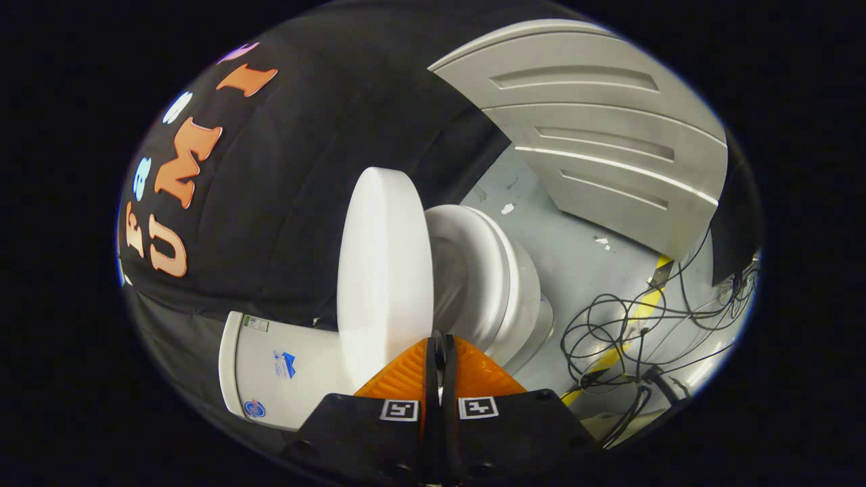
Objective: Open the toilet lid.
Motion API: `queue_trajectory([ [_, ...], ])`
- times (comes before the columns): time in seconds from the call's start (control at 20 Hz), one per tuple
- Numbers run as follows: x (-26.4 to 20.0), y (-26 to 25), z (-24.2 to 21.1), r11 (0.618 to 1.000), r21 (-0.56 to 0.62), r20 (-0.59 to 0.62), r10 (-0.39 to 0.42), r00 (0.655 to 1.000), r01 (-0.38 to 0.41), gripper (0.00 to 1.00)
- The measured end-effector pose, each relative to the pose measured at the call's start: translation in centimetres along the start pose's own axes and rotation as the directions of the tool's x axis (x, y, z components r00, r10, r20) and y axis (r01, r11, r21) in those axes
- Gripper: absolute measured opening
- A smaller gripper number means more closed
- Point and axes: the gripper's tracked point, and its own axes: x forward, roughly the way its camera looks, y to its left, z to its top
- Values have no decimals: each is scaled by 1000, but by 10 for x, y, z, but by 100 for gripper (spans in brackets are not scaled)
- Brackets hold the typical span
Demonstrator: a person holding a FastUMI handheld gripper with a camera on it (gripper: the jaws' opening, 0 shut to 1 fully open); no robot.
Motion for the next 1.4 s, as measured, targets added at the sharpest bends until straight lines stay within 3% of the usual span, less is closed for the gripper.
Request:
queue_trajectory([
  [0.75, -55, 112, -9, 965, -247, 158, -52, 986, 90, 8],
  [0.95, -66, 130, -16, 922, -352, 227, -83, 970, 161, 8],
  [1.15, -71, 158, -27, 928, -350, 237, -45, 970, 128, 8],
  [1.4, -81, 194, -45, 900, -425, 233, 8, 973, 94, 8],
])
